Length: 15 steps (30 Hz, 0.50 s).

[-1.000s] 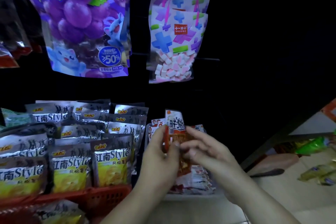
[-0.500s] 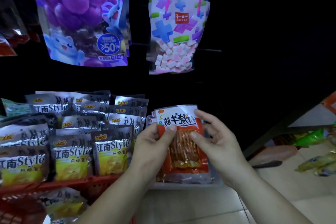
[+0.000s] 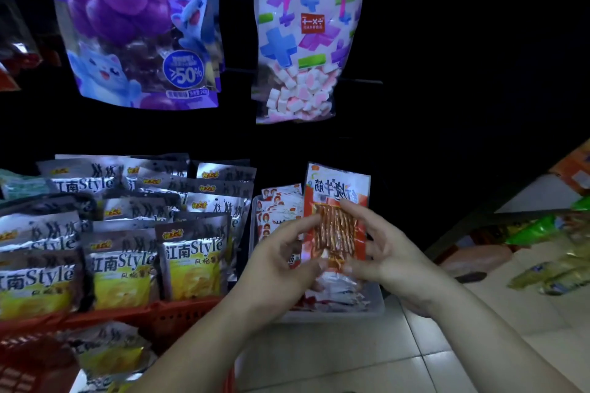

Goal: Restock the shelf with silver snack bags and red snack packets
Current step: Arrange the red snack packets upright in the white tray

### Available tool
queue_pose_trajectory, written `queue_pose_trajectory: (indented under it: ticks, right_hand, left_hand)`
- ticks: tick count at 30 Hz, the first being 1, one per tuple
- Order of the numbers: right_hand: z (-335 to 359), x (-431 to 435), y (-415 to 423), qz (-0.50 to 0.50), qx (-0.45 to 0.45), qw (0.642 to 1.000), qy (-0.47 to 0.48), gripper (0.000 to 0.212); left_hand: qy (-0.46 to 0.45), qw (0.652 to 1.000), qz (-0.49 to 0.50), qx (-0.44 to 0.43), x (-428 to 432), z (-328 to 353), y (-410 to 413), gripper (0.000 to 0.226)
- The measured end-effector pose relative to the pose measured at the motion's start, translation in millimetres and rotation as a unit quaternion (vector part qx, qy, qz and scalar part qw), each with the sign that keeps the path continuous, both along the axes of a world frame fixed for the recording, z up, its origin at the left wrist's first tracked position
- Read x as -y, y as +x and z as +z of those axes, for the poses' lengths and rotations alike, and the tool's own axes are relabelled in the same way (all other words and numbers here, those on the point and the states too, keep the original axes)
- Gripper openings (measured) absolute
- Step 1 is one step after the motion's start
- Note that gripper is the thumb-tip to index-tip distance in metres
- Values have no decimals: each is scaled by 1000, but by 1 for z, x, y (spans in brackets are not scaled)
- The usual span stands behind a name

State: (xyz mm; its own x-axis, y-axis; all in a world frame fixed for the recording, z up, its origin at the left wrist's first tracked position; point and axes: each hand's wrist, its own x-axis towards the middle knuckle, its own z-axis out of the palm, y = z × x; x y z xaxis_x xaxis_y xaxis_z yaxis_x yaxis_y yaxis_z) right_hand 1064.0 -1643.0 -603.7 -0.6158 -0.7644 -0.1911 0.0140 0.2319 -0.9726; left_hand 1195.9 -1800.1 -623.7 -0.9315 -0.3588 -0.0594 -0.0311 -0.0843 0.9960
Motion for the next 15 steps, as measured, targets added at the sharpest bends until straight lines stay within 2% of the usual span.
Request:
queue_pose_trajectory:
  ticks: [3,6,10,13,14,15]
  right_hand:
    - [-2,-2,0,21,20,1000,8,97]
    - [-4,-4,1,31,33,999,11,103]
    - [-7,-6,0,53,22,998,10,98]
    - [-11,-3,2,72,39,997,1,90]
    - [-13,0,4,65,32,997,7,87]
    - [-15,3,4,40,7,999,11,82]
  left_hand:
    - [-20,999,-32,-16,0,-5,0,84]
    - [-65,997,-26,-15,0,-9,-2,87]
    - [-91,996,-4,-14,7,-15,-2,71]
    - [-21,998,29,-49,1,-18,-5,49]
    - [-42,996,62,-52,-1,-21,-7,42]
    - [-107,988,102,-54,-1,-25,-9,38]
